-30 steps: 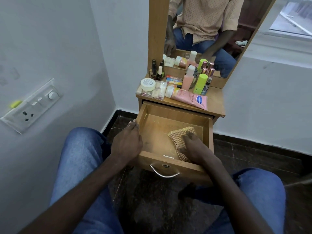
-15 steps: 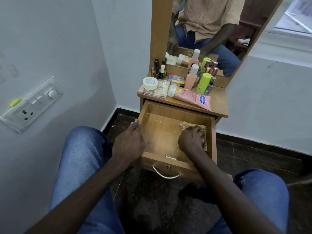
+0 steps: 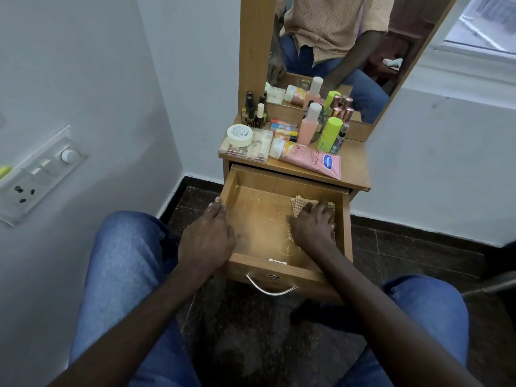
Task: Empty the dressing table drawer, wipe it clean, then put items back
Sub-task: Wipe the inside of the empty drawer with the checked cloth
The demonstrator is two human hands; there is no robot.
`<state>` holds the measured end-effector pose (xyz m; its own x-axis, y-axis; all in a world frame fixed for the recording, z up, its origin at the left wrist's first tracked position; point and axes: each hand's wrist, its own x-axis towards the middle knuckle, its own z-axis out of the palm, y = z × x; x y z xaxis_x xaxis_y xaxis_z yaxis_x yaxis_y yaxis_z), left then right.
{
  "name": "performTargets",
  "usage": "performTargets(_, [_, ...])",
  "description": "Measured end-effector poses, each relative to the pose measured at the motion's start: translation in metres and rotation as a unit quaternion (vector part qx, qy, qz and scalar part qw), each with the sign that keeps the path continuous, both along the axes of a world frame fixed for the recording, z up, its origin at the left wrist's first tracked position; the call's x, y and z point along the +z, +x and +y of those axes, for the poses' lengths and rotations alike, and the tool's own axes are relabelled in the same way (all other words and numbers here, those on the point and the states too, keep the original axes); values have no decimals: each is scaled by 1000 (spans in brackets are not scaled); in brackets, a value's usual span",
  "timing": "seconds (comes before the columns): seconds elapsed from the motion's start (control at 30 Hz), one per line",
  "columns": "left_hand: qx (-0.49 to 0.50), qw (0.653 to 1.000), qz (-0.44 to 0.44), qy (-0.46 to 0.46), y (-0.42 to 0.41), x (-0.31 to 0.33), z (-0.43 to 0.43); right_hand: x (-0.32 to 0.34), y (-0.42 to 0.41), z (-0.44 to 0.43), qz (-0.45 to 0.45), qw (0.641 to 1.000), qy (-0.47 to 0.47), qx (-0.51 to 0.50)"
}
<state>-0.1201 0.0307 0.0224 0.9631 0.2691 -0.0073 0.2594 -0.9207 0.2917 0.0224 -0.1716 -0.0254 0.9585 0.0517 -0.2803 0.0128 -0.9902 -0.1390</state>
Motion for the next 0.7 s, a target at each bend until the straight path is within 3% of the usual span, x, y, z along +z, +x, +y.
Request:
performTargets(0.2, [7, 1000, -2, -3, 2, 3, 0, -2, 7, 2, 60, 997, -49, 25])
performTargets(0.4, [7, 1000, -2, 2, -1, 2, -1, 4, 1, -11, 56, 998, 19, 32])
performTargets(0.57, [3, 1000, 1, -2, 0, 4, 0, 3, -7, 0, 70, 997, -3, -8])
performTargets(0.7, [4, 1000, -2, 2, -3, 1, 0, 4, -3, -8, 73, 996, 17, 41])
